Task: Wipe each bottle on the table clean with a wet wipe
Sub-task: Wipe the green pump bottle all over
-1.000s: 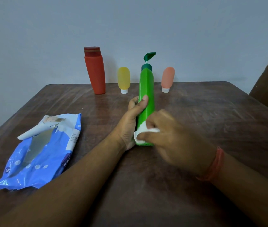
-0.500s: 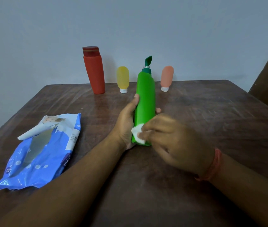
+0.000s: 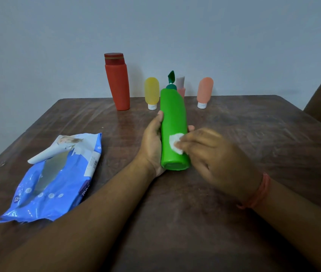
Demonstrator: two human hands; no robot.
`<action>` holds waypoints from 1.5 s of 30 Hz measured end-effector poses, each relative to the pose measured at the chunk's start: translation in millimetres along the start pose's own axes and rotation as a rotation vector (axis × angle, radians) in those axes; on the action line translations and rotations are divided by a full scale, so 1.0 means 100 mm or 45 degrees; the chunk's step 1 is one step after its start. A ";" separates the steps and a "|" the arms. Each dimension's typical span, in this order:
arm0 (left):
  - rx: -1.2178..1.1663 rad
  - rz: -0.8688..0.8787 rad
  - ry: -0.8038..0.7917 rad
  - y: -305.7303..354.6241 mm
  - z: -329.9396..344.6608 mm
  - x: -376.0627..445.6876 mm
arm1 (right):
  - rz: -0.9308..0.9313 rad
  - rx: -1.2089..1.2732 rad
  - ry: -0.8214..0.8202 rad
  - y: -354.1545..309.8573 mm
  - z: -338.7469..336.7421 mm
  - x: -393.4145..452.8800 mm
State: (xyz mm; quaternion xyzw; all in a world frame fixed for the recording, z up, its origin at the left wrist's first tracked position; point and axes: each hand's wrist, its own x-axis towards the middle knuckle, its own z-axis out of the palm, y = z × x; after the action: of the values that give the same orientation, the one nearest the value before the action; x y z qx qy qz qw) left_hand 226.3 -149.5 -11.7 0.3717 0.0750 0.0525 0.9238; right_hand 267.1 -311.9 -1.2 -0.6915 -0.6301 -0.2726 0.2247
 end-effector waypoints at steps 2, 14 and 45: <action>0.042 0.008 -0.011 0.00 0.00 0.00 | -0.119 0.061 -0.051 -0.10 0.00 -0.06; -0.039 0.071 -0.135 0.03 -0.01 -0.01 | -0.070 -0.009 0.057 -0.02 -0.06 -0.01; -0.191 -0.034 0.102 0.07 0.01 0.00 | -0.265 -0.555 0.391 -0.16 0.08 0.09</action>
State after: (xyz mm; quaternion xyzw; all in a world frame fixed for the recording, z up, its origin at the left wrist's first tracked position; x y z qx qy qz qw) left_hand 226.5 -145.0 -6.0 0.2980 0.1128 0.0606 0.9459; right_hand 252.6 -298.0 -2.1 -0.6058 -0.5827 -0.5248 0.1343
